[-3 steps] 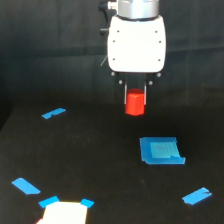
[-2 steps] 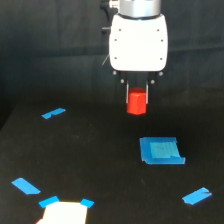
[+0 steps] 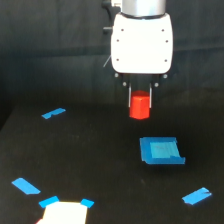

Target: Pick up the red object from the table

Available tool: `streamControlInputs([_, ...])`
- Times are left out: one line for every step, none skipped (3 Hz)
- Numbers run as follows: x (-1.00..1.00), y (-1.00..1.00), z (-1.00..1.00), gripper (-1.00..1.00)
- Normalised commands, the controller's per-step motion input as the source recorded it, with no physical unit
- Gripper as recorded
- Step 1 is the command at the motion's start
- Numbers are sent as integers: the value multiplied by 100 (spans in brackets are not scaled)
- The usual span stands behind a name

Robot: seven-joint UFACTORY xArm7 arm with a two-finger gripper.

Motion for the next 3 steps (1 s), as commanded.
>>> streamControlInputs([-26, -54, 0, -100])
streamControlInputs([-26, -17, 43, -100])
streamControlInputs([-11, -38, 22, -100])
